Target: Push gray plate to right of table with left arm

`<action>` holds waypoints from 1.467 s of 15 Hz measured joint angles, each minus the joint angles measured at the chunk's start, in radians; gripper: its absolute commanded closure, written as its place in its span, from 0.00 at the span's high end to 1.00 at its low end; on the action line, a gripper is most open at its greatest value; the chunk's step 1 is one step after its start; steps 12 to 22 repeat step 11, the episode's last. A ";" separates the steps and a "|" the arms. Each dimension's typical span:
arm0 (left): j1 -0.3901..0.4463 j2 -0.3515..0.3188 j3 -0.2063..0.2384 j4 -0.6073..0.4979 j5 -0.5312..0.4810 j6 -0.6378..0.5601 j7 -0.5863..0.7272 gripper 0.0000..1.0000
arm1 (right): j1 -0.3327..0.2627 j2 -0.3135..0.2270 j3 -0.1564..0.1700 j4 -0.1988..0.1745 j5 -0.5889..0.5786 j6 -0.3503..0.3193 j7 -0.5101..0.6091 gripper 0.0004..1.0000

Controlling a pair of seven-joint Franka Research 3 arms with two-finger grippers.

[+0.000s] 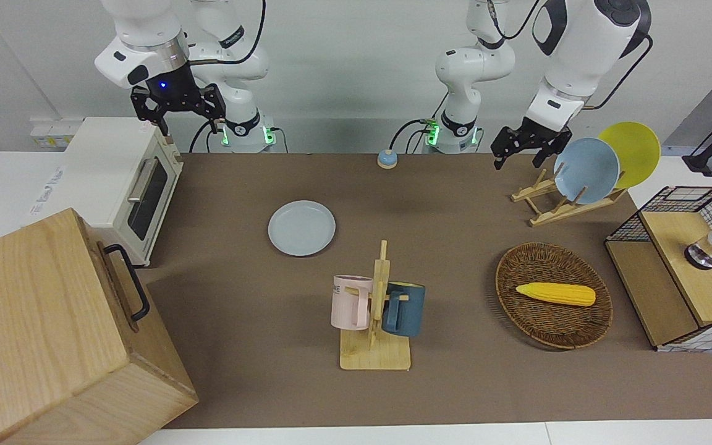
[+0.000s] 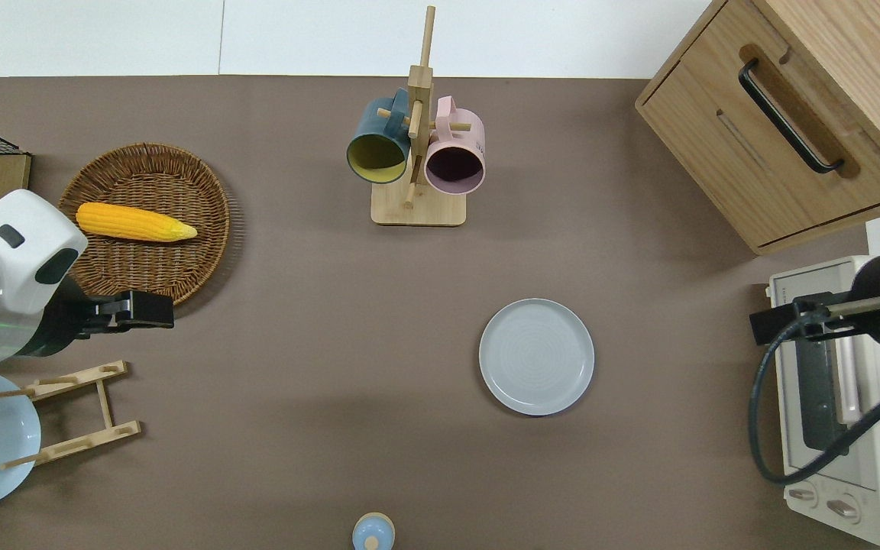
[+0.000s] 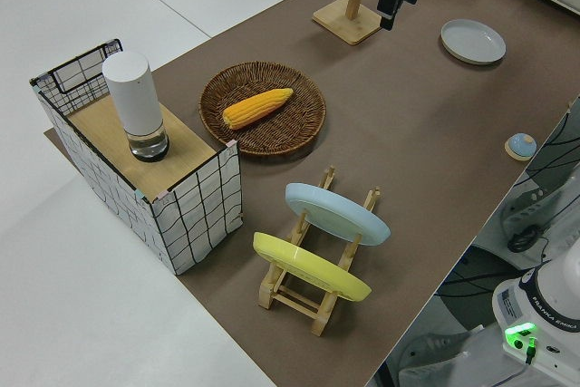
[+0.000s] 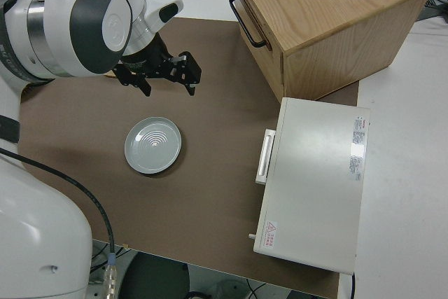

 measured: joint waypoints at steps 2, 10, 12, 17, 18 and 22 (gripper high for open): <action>0.000 -0.016 0.001 0.014 0.000 -0.030 0.000 0.99 | 0.000 0.000 0.000 0.000 0.000 0.000 0.000 1.00; 0.000 -0.030 -0.001 0.046 0.000 -0.048 0.000 1.00 | 0.000 0.000 0.000 0.000 0.000 0.000 0.000 1.00; 0.000 -0.030 0.000 0.046 0.000 -0.048 0.000 0.99 | 0.000 0.000 0.000 0.000 0.000 0.000 0.000 1.00; 0.000 -0.030 0.000 0.046 0.000 -0.048 0.000 0.99 | 0.000 0.000 0.000 0.000 0.000 0.000 0.000 1.00; 0.000 -0.030 0.000 0.046 0.000 -0.048 0.000 0.99 | 0.000 0.000 0.000 0.000 0.000 0.000 0.000 1.00; 0.000 -0.030 0.000 0.046 0.000 -0.048 0.000 0.99 | 0.000 0.000 0.000 0.000 0.000 0.000 0.000 1.00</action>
